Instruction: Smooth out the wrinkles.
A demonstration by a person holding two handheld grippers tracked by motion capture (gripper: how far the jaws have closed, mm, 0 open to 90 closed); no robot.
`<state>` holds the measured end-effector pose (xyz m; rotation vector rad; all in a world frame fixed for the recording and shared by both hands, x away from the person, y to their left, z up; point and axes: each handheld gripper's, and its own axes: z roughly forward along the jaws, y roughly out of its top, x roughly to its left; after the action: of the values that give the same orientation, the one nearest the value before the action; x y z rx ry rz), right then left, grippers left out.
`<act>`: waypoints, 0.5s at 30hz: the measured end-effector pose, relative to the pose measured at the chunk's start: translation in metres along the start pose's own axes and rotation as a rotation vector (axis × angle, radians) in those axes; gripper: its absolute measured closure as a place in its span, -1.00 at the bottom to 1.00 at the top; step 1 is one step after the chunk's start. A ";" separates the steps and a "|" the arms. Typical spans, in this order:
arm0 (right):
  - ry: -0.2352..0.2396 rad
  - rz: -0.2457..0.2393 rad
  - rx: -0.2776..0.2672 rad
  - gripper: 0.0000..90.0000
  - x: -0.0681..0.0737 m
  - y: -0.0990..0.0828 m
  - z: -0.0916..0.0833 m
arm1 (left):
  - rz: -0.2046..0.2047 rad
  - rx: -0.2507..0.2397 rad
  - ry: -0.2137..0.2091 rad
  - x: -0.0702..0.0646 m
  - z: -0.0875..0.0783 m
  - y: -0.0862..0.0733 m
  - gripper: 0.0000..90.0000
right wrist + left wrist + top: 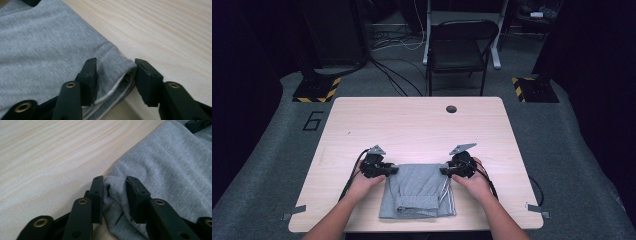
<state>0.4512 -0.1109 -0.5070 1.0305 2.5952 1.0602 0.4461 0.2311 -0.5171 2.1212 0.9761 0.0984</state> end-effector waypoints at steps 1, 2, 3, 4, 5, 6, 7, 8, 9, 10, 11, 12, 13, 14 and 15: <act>-0.006 -0.003 -0.001 0.29 0.003 0.000 0.000 | -0.003 -0.003 0.002 -0.001 0.000 0.000 0.58; -0.012 -0.018 0.002 0.33 0.003 0.001 -0.001 | 0.021 0.001 0.004 0.000 -0.001 0.001 0.63; -0.018 -0.042 -0.002 0.37 0.003 0.001 -0.002 | 0.011 0.001 0.005 -0.002 -0.001 0.001 0.66; -0.016 -0.035 0.002 0.41 0.005 0.002 -0.003 | 0.024 0.003 0.007 -0.002 -0.002 0.002 0.68; -0.020 -0.039 0.003 0.45 0.005 0.002 -0.004 | 0.020 0.004 0.013 -0.003 -0.002 0.002 0.70; -0.019 -0.039 -0.004 0.47 0.005 0.002 -0.005 | 0.026 0.005 0.015 -0.003 -0.002 0.003 0.71; -0.024 -0.042 -0.008 0.49 0.005 0.002 -0.006 | 0.026 0.007 0.011 -0.003 -0.003 0.004 0.73; -0.021 -0.037 -0.013 0.51 0.005 0.003 -0.007 | 0.023 0.008 0.011 -0.003 -0.003 0.004 0.74; -0.021 -0.045 -0.018 0.52 0.005 0.003 -0.007 | 0.031 0.009 0.011 -0.003 -0.004 0.005 0.75; -0.023 -0.045 -0.018 0.53 0.005 0.003 -0.008 | 0.030 0.004 0.011 -0.002 -0.004 0.006 0.75; -0.024 -0.058 -0.024 0.54 0.004 0.003 -0.009 | 0.031 0.000 0.010 -0.002 -0.005 0.006 0.76; -0.028 -0.056 -0.027 0.54 0.004 0.003 -0.010 | 0.032 -0.003 0.013 -0.002 -0.005 0.007 0.76; -0.029 -0.057 -0.029 0.55 0.004 0.004 -0.011 | 0.019 -0.004 0.014 -0.002 -0.006 0.008 0.76; -0.034 -0.056 -0.044 0.55 0.004 0.004 -0.011 | 0.028 -0.004 0.019 -0.001 -0.006 0.010 0.76; -0.035 -0.046 -0.041 0.55 0.004 0.005 -0.013 | 0.031 -0.009 0.027 -0.002 -0.007 0.012 0.76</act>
<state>0.4459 -0.1130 -0.4936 0.9671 2.5460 1.0707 0.4496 0.2295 -0.5040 2.1320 0.9573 0.1473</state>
